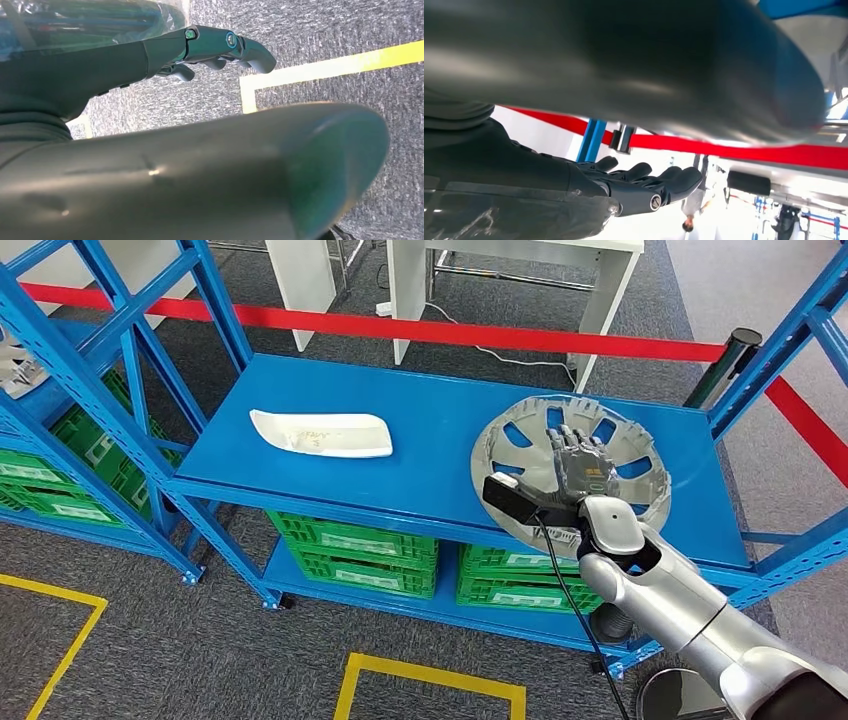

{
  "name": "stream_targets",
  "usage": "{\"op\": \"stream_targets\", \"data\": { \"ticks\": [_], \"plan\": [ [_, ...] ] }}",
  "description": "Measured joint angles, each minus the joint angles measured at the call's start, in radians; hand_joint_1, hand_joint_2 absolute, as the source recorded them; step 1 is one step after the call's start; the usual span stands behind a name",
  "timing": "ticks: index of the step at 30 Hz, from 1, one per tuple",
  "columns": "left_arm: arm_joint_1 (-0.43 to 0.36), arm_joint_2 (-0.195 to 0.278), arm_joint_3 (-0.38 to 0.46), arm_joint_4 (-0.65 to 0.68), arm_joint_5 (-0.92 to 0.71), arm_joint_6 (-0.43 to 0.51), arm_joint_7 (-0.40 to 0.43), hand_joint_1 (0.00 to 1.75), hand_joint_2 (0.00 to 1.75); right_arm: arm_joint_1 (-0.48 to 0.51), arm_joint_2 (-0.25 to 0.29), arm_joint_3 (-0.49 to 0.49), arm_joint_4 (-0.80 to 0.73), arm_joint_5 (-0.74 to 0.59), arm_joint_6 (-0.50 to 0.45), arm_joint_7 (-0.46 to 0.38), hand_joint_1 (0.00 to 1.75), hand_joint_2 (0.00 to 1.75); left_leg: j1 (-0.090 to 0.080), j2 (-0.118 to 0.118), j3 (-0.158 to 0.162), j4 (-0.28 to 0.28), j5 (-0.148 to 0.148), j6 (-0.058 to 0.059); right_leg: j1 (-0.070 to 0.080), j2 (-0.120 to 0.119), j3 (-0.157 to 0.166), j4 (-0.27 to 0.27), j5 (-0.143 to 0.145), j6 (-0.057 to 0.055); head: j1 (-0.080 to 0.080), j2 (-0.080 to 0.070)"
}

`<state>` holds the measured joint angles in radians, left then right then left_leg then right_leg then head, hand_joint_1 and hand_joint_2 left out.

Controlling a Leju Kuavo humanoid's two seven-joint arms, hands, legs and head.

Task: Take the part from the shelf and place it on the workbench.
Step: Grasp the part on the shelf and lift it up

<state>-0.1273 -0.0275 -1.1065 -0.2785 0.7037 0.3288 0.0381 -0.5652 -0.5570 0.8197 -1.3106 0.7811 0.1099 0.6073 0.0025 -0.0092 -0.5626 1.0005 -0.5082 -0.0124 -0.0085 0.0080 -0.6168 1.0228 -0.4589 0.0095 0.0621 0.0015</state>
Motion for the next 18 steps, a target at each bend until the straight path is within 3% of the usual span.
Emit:
{"op": "stream_targets", "data": {
  "ticks": [18],
  "plan": [
    [0.0, 0.0, 0.002, 0.0, 0.004, 0.007, 0.008, 0.0, 0.0, 0.077, 0.011, -0.015, 0.077, -0.064, -0.019, 0.002, 0.0, 0.0, -0.001, 0.0, 0.003, 0.0, -0.002, 0.001, -0.001, -0.001, 0.005, -0.004, 0.0, 0.001, 0.0, 0.0]
  ]
}}
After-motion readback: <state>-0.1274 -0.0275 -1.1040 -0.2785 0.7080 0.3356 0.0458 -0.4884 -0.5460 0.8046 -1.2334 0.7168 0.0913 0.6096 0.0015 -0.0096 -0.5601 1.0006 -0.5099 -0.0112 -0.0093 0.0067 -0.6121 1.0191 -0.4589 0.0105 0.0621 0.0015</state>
